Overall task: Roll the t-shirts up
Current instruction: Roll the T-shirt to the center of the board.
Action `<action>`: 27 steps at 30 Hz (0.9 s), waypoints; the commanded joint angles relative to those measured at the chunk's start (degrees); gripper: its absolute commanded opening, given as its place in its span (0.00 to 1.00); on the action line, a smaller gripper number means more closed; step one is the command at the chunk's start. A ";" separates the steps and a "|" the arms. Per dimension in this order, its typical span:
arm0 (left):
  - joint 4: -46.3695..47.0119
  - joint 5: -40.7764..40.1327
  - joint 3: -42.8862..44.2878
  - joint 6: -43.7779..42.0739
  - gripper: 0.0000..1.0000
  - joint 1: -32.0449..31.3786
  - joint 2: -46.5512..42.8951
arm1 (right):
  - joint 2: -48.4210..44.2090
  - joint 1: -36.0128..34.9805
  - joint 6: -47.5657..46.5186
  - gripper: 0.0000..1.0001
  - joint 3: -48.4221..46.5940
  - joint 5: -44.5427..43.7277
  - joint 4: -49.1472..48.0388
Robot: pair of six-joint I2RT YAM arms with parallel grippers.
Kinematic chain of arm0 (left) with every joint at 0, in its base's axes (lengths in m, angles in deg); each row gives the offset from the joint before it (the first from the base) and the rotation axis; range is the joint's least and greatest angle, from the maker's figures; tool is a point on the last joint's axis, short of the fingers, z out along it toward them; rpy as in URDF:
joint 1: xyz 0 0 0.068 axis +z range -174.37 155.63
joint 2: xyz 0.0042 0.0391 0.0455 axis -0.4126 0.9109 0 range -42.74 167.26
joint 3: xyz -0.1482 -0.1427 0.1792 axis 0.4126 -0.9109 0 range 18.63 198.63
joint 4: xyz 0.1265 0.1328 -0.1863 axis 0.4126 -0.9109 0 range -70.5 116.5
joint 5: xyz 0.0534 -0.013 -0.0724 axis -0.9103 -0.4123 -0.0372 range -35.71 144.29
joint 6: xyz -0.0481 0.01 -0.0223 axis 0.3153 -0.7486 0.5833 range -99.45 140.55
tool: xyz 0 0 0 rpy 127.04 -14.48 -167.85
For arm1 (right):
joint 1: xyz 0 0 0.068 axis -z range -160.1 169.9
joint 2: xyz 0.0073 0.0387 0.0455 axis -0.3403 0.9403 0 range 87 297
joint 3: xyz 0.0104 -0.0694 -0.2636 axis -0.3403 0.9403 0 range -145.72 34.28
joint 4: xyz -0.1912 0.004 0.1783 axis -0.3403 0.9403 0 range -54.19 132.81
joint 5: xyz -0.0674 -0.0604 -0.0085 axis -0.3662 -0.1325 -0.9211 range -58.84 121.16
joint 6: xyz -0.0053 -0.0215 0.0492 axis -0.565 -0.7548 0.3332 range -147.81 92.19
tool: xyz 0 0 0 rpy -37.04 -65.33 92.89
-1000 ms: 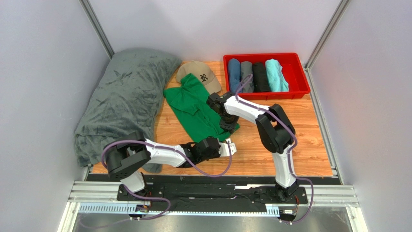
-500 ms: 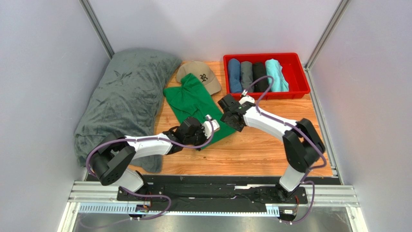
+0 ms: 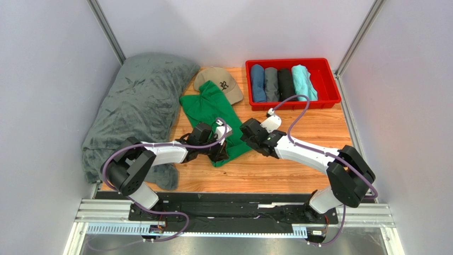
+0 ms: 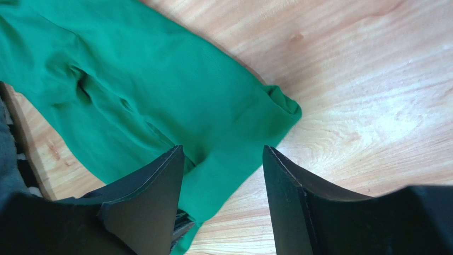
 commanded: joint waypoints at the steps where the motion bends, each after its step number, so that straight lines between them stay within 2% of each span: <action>1: -0.70 1.78 0.98 1.88 0.00 1.82 1.43 | -0.59 -1.83 3.98 0.60 2.97 -4.27 -5.10; 9: -0.61 2.92 0.54 1.88 0.00 2.53 1.17 | 4.06 -3.33 5.21 0.59 2.89 -5.77 -7.39; 16: -0.70 3.80 0.36 1.44 0.00 2.97 0.64 | 8.55 -3.24 6.18 0.57 -0.01 -5.51 -4.75; 19: -0.61 4.32 0.36 1.44 0.00 2.88 0.38 | 9.95 -2.98 6.53 0.49 -2.29 -5.51 -1.07; 23: -0.87 4.59 0.45 1.01 0.00 2.97 -0.67 | 13.20 -2.28 6.27 0.26 -9.30 -4.28 6.92; 25: -1.05 4.76 0.62 0.48 0.01 2.88 -1.20 | 15.83 -1.84 5.40 0.21 -11.95 -2.97 12.02; 27: -0.88 4.50 0.27 0.13 0.14 2.97 -2.52 | 17.42 -1.22 5.13 0.14 -15.28 -1.30 16.75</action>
